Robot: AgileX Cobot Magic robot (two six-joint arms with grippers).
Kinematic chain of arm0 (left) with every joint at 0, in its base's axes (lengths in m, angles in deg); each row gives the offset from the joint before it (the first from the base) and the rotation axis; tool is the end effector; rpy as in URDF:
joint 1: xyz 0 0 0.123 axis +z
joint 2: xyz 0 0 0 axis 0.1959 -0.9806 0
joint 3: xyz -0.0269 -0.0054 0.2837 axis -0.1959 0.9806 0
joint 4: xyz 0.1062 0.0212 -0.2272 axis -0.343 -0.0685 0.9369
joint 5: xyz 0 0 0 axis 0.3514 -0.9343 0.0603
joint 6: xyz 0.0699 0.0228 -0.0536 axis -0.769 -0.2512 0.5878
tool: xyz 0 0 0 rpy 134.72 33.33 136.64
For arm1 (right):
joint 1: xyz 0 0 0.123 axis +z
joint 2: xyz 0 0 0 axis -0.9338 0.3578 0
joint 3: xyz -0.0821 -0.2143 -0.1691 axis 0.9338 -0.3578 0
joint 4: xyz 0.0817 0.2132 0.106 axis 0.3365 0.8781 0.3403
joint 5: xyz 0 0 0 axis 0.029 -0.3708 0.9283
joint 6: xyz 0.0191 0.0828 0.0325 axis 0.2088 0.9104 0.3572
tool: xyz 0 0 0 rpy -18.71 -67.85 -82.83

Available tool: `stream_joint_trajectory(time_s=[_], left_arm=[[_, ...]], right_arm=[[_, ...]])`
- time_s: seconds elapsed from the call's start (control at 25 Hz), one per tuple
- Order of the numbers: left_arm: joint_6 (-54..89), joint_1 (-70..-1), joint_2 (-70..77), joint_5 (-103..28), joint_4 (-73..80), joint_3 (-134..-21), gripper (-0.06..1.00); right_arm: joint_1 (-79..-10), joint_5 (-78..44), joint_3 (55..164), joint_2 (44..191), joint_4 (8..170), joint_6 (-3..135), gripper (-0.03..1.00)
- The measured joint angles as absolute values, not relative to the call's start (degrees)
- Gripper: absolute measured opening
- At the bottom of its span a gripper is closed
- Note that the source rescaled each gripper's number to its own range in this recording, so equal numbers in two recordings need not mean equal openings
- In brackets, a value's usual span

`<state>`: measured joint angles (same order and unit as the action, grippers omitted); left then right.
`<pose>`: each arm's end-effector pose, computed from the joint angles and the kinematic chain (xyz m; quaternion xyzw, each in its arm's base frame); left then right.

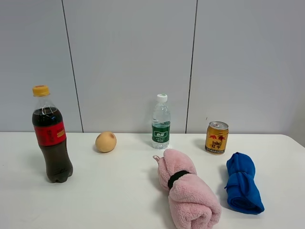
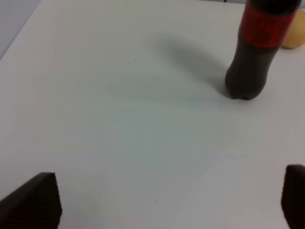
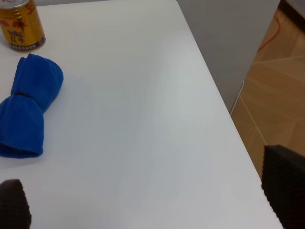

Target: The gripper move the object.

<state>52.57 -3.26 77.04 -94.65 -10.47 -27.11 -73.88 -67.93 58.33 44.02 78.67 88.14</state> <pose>-0.0073 -0.0003 0.2800 -0.0677 0.8467 0.0367 0.5264 -0.0061 -0.0025 0.2799 0.0307 0.8478 -0.0447 0.5275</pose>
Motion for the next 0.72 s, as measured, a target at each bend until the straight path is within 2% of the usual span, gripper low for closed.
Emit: stream_joint_trajectory(time_s=[0.72], left_arm=[[52.6,-3.3,77.0,-94.6,-10.5,-27.1,0.9]], right_arm=[[-73.9,-67.9,58.3,44.0,78.7,88.1,1.0]])
